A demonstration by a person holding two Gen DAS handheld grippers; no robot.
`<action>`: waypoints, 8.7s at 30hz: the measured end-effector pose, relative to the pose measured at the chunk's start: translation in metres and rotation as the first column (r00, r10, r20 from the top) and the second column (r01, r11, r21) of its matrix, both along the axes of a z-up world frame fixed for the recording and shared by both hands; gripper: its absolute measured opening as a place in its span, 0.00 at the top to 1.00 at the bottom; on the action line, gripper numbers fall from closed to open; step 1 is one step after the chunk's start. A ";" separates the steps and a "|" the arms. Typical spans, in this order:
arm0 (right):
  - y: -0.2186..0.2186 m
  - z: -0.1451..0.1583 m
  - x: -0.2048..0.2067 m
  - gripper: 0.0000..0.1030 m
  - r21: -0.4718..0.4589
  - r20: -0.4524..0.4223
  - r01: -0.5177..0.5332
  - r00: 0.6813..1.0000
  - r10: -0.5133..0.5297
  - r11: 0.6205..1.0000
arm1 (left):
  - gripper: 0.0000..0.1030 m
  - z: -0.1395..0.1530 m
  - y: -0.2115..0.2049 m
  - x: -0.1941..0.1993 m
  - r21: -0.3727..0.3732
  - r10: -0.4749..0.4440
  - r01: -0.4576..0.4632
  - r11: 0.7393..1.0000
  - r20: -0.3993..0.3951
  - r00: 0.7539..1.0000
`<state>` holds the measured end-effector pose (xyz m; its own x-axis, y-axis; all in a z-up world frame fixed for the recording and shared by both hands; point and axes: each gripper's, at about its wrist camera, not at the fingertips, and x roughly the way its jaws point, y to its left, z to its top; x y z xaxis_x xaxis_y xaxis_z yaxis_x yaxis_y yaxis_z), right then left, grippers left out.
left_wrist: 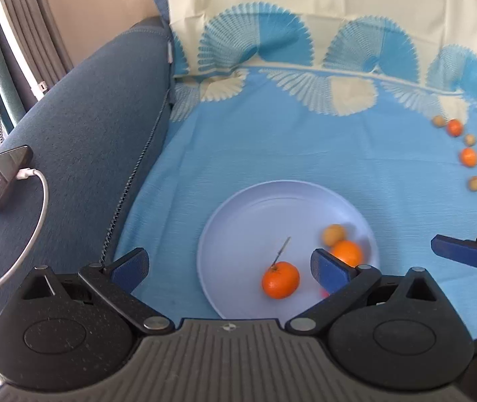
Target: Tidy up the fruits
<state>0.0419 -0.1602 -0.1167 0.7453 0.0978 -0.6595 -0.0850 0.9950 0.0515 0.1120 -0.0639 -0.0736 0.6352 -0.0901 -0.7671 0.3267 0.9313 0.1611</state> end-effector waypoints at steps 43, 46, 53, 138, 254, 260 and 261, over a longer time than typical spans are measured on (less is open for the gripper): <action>-0.318 -0.144 -0.025 0.00 -0.005 0.033 0.787 0.616 -0.787 0.616 | 0.00 -0.166 -0.296 0.055 -0.191 -0.242 0.272 0.943 0.168 0.956; -0.317 -0.144 -0.025 0.00 -0.002 0.033 0.788 0.615 -0.787 0.616 | 0.00 -0.166 -0.294 0.054 -0.200 -0.240 0.272 0.941 0.166 0.956; -0.317 -0.144 -0.025 0.00 -0.004 0.035 0.789 0.614 -0.788 0.614 | 0.00 -0.166 -0.291 0.053 -0.198 -0.242 0.274 0.941 0.168 0.956; -0.317 -0.143 -0.026 0.00 -0.003 0.036 0.789 0.614 -0.788 0.615 | 0.00 -0.166 -0.290 0.053 -0.205 -0.240 0.272 0.940 0.169 0.956; -0.065 -0.025 0.008 0.71 0.156 0.120 0.023 0.992 -0.042 0.988 | 0.70 -0.026 -0.026 0.032 -0.105 0.061 -0.073 0.992 -0.107 0.992; -0.015 -0.030 0.049 0.71 0.091 0.061 -0.098 0.994 0.093 0.991 | 0.69 -0.050 0.000 0.055 -0.095 0.075 -0.089 0.992 -0.145 0.987; -0.011 -0.032 0.054 0.71 0.089 0.044 -0.108 0.994 0.104 0.990 | 0.69 -0.053 0.001 0.057 -0.099 0.060 -0.076 0.992 -0.152 0.987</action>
